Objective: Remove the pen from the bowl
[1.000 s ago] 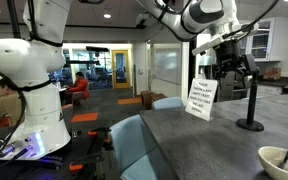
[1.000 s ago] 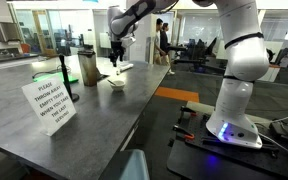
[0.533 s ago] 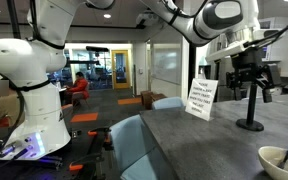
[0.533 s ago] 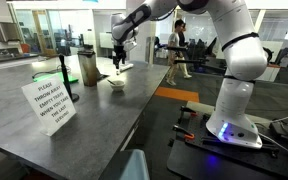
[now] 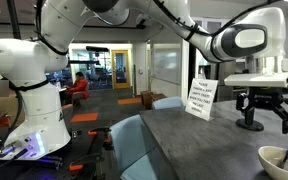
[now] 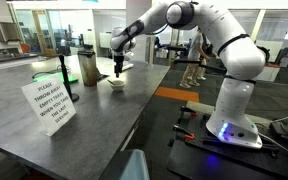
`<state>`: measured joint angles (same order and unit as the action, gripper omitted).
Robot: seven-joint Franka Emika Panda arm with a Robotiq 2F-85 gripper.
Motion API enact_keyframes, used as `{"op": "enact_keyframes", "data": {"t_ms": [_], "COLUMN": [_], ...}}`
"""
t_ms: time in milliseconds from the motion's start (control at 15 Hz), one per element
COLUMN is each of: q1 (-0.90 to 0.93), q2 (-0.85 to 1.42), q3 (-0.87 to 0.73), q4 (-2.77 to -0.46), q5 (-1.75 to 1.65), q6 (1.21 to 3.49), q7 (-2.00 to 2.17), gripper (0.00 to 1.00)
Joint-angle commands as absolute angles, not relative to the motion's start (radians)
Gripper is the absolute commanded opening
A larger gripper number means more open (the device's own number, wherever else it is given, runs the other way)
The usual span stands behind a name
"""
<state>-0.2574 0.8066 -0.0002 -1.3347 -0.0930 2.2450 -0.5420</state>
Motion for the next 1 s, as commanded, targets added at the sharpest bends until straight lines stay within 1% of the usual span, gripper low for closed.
{"op": "enact_keyframes", "data": {"t_ms": [0,467,667,733,933], "q1": [-0.268,-0.289,-0.304,-0.309,-0.311], "q2": [0.914,1.076,1.134,1.150,1.192], "q3": [0.012,0.024,0.030,0.034,0.039], "q4": [-1.172,-0.970,-0.892,-0.870,-0.814], "q5": [-0.101,-0.082,-0.077,-0.075,-0.076], "q6": [2.174,2.144,2.115,2.103,2.067], "q7": [-0.614,-0.635,-0.648,-0.654,-0.664], "gripper": [1.00,1.00,0.98,0.96,0.81]}}
